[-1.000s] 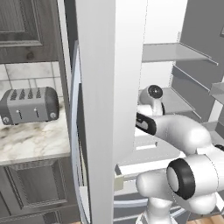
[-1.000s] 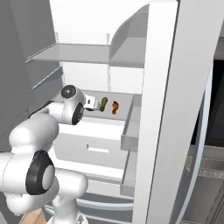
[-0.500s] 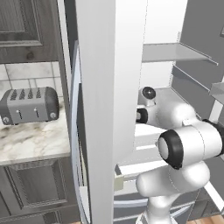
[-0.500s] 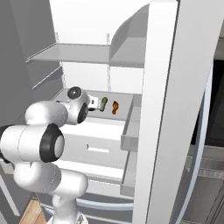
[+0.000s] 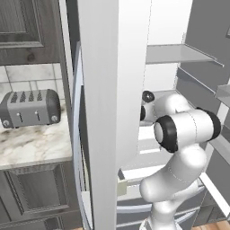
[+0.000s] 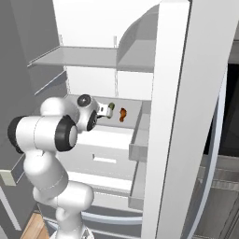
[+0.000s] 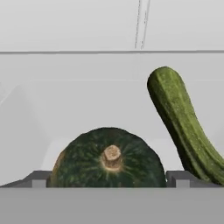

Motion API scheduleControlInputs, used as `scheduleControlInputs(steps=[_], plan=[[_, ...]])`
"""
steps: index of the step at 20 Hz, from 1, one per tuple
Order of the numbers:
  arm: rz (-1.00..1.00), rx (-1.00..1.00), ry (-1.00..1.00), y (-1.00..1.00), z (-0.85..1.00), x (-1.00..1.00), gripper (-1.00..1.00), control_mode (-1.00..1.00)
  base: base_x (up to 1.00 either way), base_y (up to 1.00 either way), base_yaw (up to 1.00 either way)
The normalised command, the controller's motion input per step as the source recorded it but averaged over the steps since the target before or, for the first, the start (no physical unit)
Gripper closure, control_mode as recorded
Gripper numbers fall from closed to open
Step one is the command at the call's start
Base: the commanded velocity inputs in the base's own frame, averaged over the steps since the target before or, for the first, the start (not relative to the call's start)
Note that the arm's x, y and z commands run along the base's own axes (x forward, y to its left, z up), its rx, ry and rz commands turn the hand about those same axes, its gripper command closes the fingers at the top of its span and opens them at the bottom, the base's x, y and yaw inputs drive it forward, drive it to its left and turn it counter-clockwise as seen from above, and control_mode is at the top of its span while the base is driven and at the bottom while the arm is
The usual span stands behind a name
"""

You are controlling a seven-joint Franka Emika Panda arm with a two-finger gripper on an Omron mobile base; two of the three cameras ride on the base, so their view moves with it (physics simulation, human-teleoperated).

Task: Place one squash and one chicken drumstick in each tupperware on the nearby counter, to pack two identical lunches.

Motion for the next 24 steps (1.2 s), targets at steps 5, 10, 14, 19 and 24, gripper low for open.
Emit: scheduleControlInputs(steps=[5,10,14,19,24], plan=[[-0.03,0.0,0.03,0.0,-0.3,0.19,-1.0,-1.0,0.0,0.0,0.0],[-0.07,0.0,0.11,0.0,-0.45,-0.04,-1.0,-1.0,0.0,0.0,0.0],[-0.08,0.0,0.14,0.0,-0.55,-0.15,-1.0,-1.0,0.0,0.0,0.0],[-0.06,0.0,0.15,0.0,-0.59,-0.23,1.0,-1.0,0.0,0.0,0.0],[-0.03,0.0,0.07,0.0,-0.42,-0.11,1.0,-1.0,0.0,0.0,0.0]])
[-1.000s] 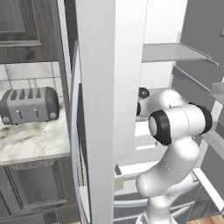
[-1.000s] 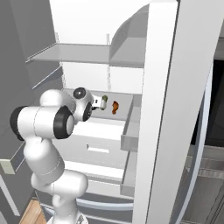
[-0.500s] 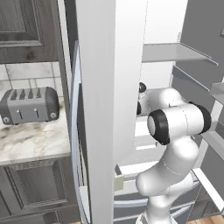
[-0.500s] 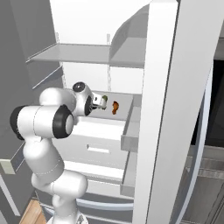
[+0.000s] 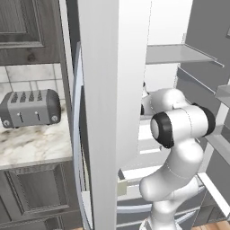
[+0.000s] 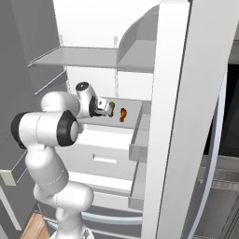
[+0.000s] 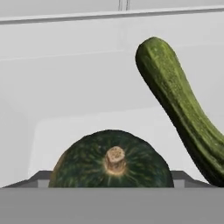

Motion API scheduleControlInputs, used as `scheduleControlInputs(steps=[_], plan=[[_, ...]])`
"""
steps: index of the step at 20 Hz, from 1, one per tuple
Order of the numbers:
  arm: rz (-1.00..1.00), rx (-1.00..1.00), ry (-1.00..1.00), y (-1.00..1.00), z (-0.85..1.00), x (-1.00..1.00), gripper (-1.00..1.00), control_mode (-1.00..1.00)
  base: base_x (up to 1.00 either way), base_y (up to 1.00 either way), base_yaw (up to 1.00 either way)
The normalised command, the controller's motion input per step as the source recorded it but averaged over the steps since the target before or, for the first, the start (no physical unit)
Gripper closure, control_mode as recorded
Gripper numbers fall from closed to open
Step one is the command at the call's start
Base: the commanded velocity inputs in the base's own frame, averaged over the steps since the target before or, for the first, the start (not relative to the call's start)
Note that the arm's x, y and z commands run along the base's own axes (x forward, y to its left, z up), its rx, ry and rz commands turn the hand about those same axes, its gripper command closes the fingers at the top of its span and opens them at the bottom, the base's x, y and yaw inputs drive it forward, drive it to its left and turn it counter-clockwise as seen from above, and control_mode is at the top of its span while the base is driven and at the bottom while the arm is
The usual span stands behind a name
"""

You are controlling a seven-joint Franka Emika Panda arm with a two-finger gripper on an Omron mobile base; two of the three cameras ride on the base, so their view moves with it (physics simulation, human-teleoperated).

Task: Place one squash and one chicken drumstick in each tupperware on the nearby counter, to pack two identical lunches.

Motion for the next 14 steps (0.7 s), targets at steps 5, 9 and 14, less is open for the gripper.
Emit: scheduleControlInputs(steps=[5,9,14], plan=[[0.0,0.0,-0.03,-0.14,-0.32,-0.32,1.0,-1.0,0.0,0.0,0.0],[0.0,0.04,-0.08,-0.66,0.04,-1.0,1.0,-1.0,0.0,0.0,0.0],[0.0,0.02,0.01,-0.53,0.49,-0.76,1.0,-1.0,0.0,0.0,0.0]])
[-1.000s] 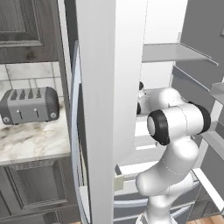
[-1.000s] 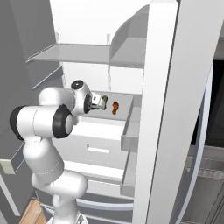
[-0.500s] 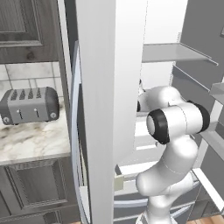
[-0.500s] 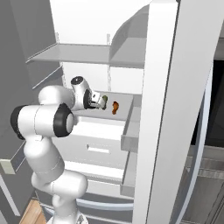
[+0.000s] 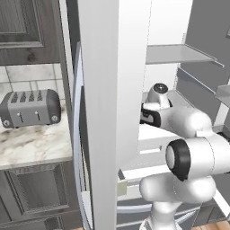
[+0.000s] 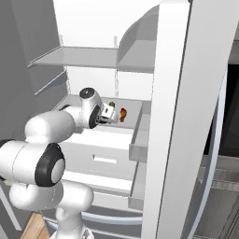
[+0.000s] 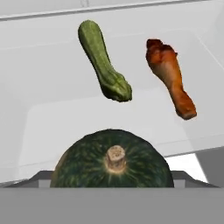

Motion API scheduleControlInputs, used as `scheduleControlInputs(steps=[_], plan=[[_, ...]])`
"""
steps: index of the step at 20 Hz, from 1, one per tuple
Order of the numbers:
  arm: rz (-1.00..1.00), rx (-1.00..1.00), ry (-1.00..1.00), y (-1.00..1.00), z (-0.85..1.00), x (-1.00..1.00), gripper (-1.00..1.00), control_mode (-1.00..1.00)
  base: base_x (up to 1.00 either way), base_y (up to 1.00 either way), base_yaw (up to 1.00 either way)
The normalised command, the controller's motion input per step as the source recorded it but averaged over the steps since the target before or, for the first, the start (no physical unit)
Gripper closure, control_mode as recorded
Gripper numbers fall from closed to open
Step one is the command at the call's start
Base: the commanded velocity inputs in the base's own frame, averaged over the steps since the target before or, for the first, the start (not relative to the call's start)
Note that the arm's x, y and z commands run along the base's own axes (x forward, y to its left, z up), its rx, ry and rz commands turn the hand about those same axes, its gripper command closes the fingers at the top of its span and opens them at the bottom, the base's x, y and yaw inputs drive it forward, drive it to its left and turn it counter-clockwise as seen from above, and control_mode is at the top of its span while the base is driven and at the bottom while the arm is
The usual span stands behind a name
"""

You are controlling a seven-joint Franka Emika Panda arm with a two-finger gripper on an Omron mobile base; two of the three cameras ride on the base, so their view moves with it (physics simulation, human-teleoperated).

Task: Place one squash and one chicken drumstick in each tupperware on the nearby counter, to pack two identical lunches.

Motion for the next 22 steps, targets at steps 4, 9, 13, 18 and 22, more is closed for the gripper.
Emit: scheduleControlInputs(steps=[4,9,13,18,22], plan=[[0.0,0.0,0.0,-0.09,0.96,-0.5,1.0,-1.0,0.0,0.0,0.0],[0.01,-0.01,0.0,0.0,0.58,-0.73,1.0,-1.0,0.0,0.0,0.0],[0.05,-0.02,-0.03,0.0,0.01,-0.83,1.0,-1.0,0.0,0.0,0.0],[0.06,0.0,-0.07,0.0,0.02,-0.76,1.0,-1.0,0.0,0.0,0.0],[0.06,-0.02,-0.12,0.0,0.02,-0.69,1.0,-1.0,0.0,0.0,0.0]])
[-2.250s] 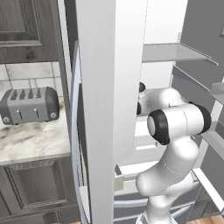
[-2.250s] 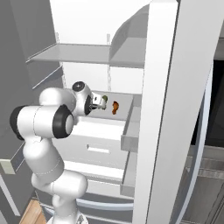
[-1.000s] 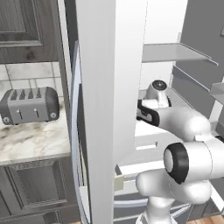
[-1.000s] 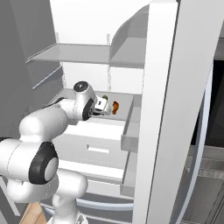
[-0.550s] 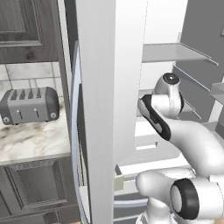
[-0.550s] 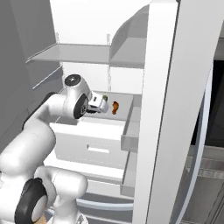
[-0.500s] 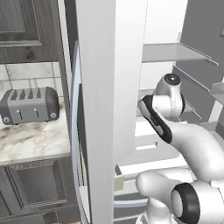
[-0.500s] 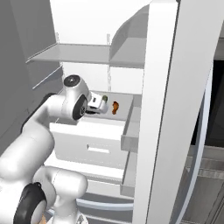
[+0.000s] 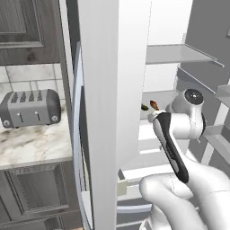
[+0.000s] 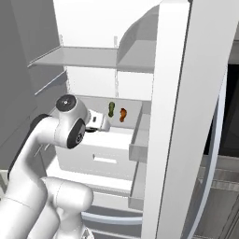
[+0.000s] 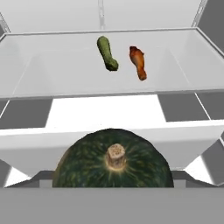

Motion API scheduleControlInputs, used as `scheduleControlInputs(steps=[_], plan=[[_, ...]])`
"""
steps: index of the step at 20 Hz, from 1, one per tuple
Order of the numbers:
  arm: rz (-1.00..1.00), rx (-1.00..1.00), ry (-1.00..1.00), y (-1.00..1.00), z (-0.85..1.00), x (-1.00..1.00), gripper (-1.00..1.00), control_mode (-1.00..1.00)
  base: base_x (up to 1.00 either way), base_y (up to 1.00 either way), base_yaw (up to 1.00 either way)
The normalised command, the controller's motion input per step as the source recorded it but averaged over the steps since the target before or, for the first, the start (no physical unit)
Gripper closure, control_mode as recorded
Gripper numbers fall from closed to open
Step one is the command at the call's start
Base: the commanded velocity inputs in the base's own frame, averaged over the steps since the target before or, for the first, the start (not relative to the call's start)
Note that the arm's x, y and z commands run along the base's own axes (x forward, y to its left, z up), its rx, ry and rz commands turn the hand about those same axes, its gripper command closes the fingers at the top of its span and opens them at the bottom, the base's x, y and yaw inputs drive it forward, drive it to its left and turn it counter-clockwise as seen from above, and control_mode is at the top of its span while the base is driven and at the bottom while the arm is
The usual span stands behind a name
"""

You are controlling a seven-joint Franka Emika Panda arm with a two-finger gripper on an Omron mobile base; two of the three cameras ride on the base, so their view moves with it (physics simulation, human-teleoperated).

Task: Place one squash and one chicken drumstick in each tupperware on the nearby counter, to pack two identical lunches.

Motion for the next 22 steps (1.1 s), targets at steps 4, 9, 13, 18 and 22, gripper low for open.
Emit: scheduleControlInputs(steps=[4,9,13,18,22], plan=[[0.04,-0.01,-0.08,0.0,0.0,-0.52,1.0,-1.0,0.0,0.0,0.0],[0.01,-0.01,-0.02,0.0,0.0,-0.46,1.0,-1.0,0.0,0.0,0.0],[0.0,0.0,0.0,0.0,0.0,0.0,1.0,1.0,-0.92,0.0,0.0],[0.0,0.0,0.0,0.0,0.0,0.0,1.0,1.0,-1.0,0.0,0.0],[0.0,0.0,0.0,0.0,0.0,0.0,1.0,1.0,-1.0,0.2,0.0]])
